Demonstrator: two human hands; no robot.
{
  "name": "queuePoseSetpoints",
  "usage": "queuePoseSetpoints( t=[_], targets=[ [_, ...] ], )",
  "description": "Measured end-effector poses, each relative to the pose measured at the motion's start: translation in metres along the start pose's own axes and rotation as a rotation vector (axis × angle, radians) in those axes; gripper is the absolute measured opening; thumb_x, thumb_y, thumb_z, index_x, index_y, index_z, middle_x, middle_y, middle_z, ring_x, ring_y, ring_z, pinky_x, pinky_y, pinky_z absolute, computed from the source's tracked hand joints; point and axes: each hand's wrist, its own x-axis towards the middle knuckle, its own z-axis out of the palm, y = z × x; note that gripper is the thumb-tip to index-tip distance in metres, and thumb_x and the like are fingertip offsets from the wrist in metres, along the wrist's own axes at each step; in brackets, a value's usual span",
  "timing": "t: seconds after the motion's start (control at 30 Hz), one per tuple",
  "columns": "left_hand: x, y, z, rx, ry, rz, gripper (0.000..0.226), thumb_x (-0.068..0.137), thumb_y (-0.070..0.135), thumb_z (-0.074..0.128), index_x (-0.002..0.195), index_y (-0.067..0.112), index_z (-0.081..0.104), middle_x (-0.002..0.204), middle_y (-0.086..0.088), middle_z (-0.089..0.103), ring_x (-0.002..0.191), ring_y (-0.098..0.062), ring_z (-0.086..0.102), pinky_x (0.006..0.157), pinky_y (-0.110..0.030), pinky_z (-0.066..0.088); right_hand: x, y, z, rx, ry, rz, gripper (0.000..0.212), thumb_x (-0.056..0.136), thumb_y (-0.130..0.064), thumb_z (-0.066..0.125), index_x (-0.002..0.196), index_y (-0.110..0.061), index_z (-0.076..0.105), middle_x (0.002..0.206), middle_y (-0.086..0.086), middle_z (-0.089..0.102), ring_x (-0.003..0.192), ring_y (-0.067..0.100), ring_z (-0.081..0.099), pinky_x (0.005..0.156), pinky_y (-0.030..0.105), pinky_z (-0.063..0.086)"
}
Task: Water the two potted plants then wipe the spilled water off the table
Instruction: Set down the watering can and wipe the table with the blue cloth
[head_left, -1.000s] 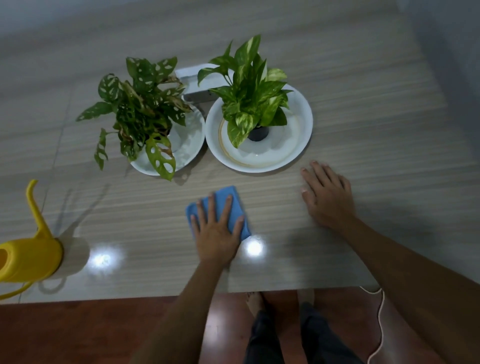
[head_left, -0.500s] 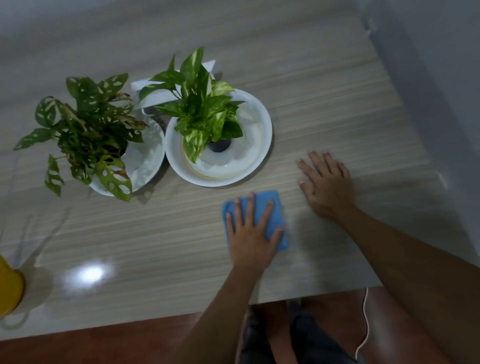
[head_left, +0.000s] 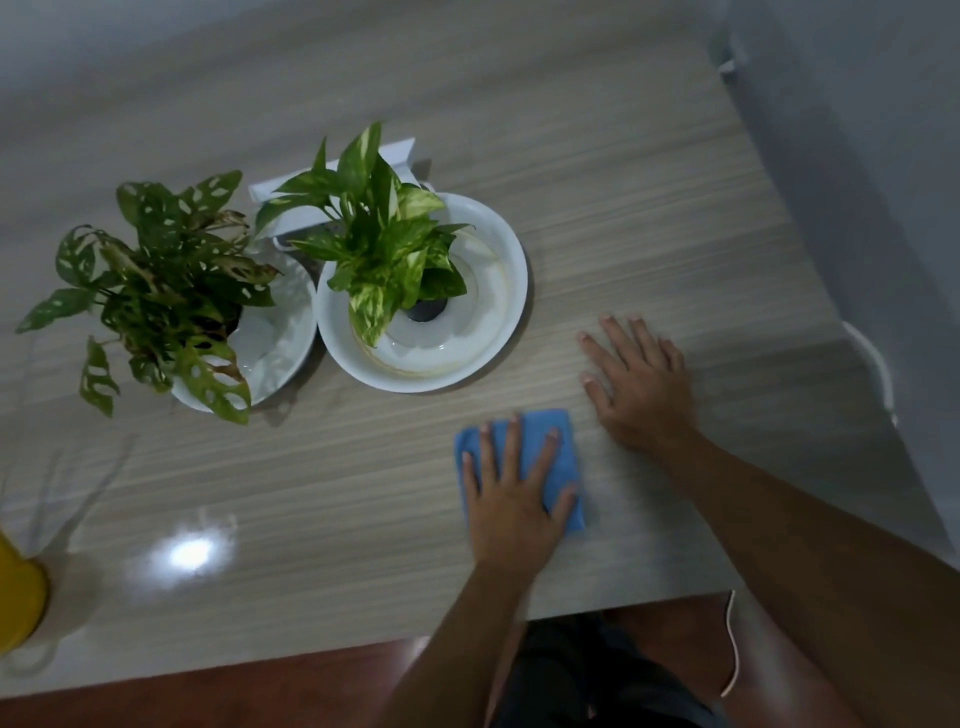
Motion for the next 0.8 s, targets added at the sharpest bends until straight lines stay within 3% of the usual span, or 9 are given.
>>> queuePoseSetpoints(
  t=[0.17,0.3,0.37,0.43,0.57,0.67,0.8],
  targets=[
    [-0.033,-0.057,-0.004,0.006,0.042,-0.212,0.070,0.098,0.068,0.030,0.161,0.042,0.014,0.172,-0.001,-0.001,0.157,-0.035,-0.004,0.121,-0.064,0.015,0.003,-0.001,0.000,-0.042,-0.087,0.014,0.055,0.096,-0.051,0.039,0.150,-0.039,0.037,0.162,-0.005,0.028,0.150,0.025,0.020,0.116,0.048,0.019],
    [-0.072,0.001,0.011,-0.037,-0.001,0.000,0.071,0.092,0.067,0.046,0.157,0.042,0.030,0.170,-0.005,0.016,0.156,-0.041,0.008,0.119,-0.063,0.017,0.003,-0.004,-0.001,-0.052,-0.088,0.022,0.055,0.096,-0.051,0.037,0.149,-0.038,0.039,0.162,-0.004,0.029,0.150,0.025,0.021,0.115,0.049,0.021],
    [-0.056,0.030,0.013,-0.059,0.035,0.129,0.068,0.093,0.067,0.047,0.155,0.043,0.034,0.169,-0.004,0.022,0.155,-0.040,0.012,0.120,-0.062,0.018,0.003,-0.004,-0.001,-0.044,-0.102,0.026,0.055,0.095,-0.051,0.035,0.149,-0.038,0.039,0.162,-0.004,0.028,0.150,0.025,0.021,0.115,0.050,0.021],
    [-0.023,0.032,0.010,-0.082,0.053,0.141,0.068,0.094,0.068,0.043,0.156,0.044,0.030,0.169,-0.003,0.020,0.156,-0.038,0.010,0.121,-0.062,0.018,0.004,-0.005,-0.003,-0.048,-0.122,0.031,0.056,0.095,-0.052,0.033,0.149,-0.038,0.037,0.162,-0.005,0.027,0.150,0.025,0.021,0.115,0.050,0.022],
    [0.026,-0.020,-0.006,-0.009,0.044,-0.054,0.068,0.098,0.069,0.030,0.160,0.044,0.015,0.172,-0.001,0.004,0.157,-0.036,-0.001,0.122,-0.062,0.013,0.010,0.000,-0.009,-0.008,-0.120,0.016,0.056,0.094,-0.048,0.031,0.147,-0.033,0.043,0.158,-0.004,0.037,0.146,0.024,0.029,0.110,0.045,0.026],
    [-0.002,-0.047,-0.006,0.003,0.061,-0.194,0.069,0.098,0.068,0.029,0.161,0.042,0.015,0.172,-0.001,0.003,0.157,-0.036,0.000,0.121,-0.063,0.017,0.030,0.020,-0.013,-0.001,-0.094,-0.011,0.055,0.094,-0.045,0.032,0.143,-0.027,0.050,0.153,0.001,0.044,0.142,0.026,0.037,0.104,0.043,0.032],
    [-0.051,0.009,0.009,-0.051,0.018,-0.155,0.072,0.092,0.066,0.045,0.158,0.039,0.030,0.170,-0.006,0.017,0.155,-0.042,0.011,0.117,-0.065,0.022,0.075,0.050,-0.013,-0.022,-0.054,-0.047,0.051,0.096,-0.044,0.038,0.141,-0.026,0.052,0.152,0.006,0.045,0.141,0.032,0.039,0.102,0.047,0.035]
  ],
)
